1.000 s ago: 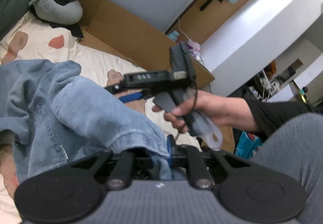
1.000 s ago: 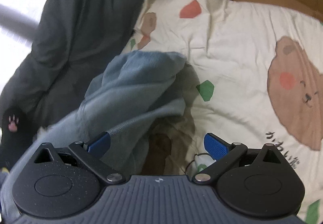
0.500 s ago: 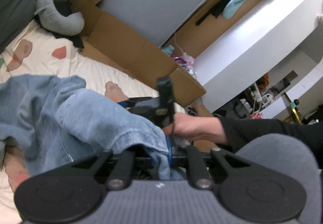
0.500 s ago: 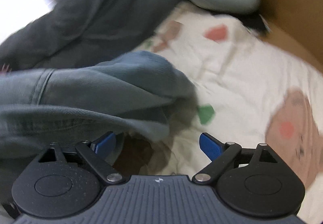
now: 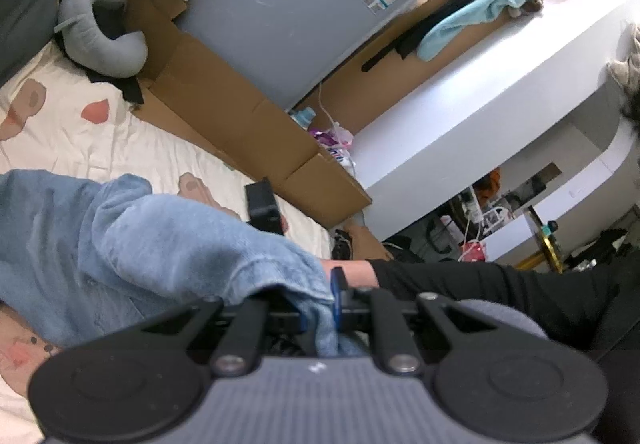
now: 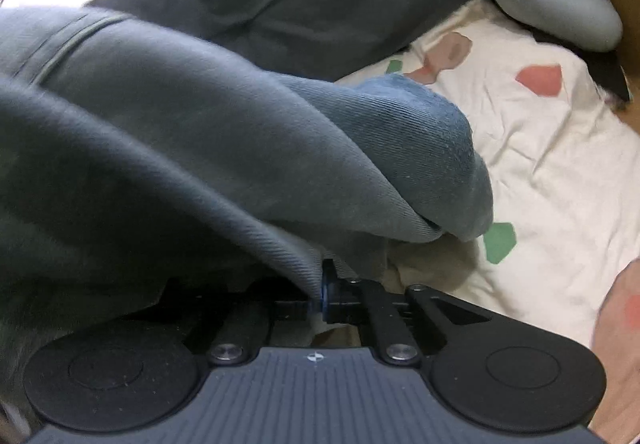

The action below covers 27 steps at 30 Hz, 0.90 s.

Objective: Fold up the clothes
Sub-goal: 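Lift the jeans with the left gripper while the right gripper grasps the jeans fabric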

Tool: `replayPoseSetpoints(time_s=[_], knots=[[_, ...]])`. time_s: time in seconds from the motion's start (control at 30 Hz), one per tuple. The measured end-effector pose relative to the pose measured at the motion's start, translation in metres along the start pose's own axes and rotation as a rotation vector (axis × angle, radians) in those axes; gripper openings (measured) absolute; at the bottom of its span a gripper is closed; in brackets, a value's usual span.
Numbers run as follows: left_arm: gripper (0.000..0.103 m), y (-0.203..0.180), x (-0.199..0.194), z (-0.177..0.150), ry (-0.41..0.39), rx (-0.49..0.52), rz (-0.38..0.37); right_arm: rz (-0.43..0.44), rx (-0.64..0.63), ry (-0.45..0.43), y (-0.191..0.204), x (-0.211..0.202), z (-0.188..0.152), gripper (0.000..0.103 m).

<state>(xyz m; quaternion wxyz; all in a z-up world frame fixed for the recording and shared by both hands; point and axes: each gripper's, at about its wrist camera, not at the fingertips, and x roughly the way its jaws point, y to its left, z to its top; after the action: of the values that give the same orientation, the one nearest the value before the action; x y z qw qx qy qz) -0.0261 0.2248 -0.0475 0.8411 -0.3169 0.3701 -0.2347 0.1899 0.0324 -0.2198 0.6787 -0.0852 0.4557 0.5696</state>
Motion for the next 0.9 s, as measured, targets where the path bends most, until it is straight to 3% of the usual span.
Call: replayPoseSetpoints(time_s=[0.37, 0.9], knots=[[0.011, -0.003, -0.012, 0.000, -0.001, 0.007, 0.060, -0.100, 0.078, -0.053, -0.013, -0.102, -0.009, 0.002], [0.011, -0.061, -0.055, 0.001, -0.087, 0.070, 0.034, -0.197, 0.076, -0.257, 0.049, -0.257, 0.010, 0.002]])
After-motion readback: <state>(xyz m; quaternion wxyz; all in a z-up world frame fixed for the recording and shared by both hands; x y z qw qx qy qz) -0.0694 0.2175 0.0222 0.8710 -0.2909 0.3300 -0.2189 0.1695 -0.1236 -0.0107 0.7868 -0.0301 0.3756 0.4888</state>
